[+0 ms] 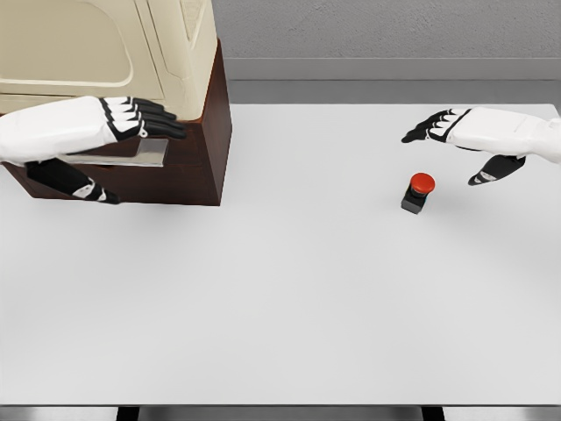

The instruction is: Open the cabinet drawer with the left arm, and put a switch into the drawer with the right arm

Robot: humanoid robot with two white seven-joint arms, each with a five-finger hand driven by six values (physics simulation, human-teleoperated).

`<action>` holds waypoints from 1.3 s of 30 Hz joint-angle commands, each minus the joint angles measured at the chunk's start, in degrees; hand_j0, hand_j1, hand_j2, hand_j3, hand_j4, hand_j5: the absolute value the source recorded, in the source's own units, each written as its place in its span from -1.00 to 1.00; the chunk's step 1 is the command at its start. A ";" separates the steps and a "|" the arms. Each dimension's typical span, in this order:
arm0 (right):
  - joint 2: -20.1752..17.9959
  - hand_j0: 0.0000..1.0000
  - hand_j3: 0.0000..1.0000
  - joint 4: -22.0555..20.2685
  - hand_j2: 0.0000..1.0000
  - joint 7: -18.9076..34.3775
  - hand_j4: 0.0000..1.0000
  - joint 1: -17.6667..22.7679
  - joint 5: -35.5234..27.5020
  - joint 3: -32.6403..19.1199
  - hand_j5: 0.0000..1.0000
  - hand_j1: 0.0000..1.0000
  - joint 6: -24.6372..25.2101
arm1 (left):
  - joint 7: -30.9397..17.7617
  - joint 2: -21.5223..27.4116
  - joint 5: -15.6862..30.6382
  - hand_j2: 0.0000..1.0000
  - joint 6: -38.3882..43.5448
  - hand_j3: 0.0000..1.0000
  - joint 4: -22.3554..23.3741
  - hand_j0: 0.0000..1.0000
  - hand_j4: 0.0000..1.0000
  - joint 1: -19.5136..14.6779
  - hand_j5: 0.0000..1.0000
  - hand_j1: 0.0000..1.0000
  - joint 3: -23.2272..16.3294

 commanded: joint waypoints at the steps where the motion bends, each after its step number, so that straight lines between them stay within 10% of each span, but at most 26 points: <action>1: -0.11 1.00 1.00 0.20 1.00 -0.03 1.00 0.00 -0.17 0.02 1.00 1.00 0.16 | 0.35 0.88 2.30 1.00 0.10 1.00 0.00 1.00 1.00 0.00 1.00 1.00 -0.03; 21: 4.81 1.00 1.00 5.30 1.00 -0.03 1.00 -0.18 -0.25 5.11 1.00 1.00 0.16 | -0.44 1.15 3.71 1.00 0.10 1.00 0.00 1.00 1.00 -1.32 1.00 1.00 -0.20; 27: 6.57 1.00 1.00 8.64 1.00 -0.03 1.00 -0.44 -0.25 6.34 1.00 1.00 0.16 | -10.90 1.06 3.62 1.00 0.10 1.00 0.00 1.00 1.00 -1.58 1.00 1.00 -0.20; 39: 8.42 0.90 0.90 12.16 0.90 -0.03 0.90 -0.88 1.50 6.26 0.90 0.90 0.16 | -11.86 -2.46 8.63 1.00 4.61 1.00 0.00 1.00 1.00 -3.16 1.00 1.00 -0.12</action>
